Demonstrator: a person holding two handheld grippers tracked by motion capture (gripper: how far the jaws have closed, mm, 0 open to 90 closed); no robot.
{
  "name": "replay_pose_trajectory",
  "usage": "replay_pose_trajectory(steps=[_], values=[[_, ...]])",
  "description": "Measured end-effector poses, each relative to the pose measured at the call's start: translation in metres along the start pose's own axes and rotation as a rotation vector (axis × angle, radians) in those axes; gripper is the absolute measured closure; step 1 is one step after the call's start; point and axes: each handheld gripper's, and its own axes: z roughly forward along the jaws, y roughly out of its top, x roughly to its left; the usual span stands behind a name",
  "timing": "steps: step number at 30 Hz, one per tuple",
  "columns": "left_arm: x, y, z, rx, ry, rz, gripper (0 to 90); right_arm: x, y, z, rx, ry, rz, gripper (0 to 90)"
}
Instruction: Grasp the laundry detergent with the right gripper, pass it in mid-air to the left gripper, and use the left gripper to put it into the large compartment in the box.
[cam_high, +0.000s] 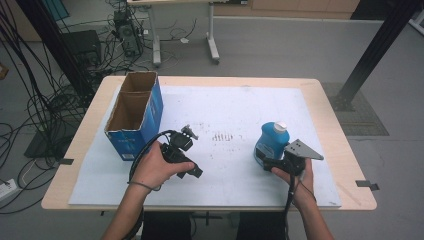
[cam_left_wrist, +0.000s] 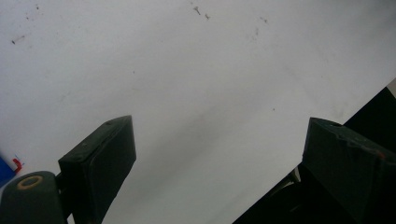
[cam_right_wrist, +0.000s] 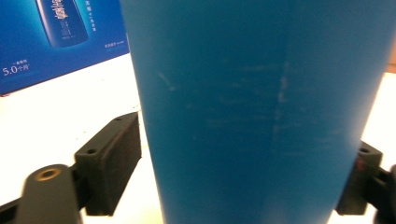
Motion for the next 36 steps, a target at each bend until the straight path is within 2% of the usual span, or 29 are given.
replay_pose_trajectory(steps=[12, 15, 23, 36], values=[[-0.0016, 0.0007, 0.0005, -0.003, -0.004, 0.000, 10.0, -0.0008, 0.0008, 0.0000, 0.005, 0.009, -0.003, 29.3], [-0.0014, 0.0006, 0.0006, -0.002, -0.007, 0.002, 10.0, -0.0001, 0.0008, 0.0003, 0.007, 0.011, -0.009, 34.4], [-0.0009, -0.0002, 0.0015, 0.000, -0.006, 0.000, 10.0, -0.0008, 0.0005, -0.0007, 0.003, -0.007, -0.017, 41.6], [-0.0019, 0.0004, 0.0017, -0.001, -0.007, 0.000, 10.0, -0.0001, 0.0007, -0.0008, 0.006, -0.017, -0.020, 42.6]])
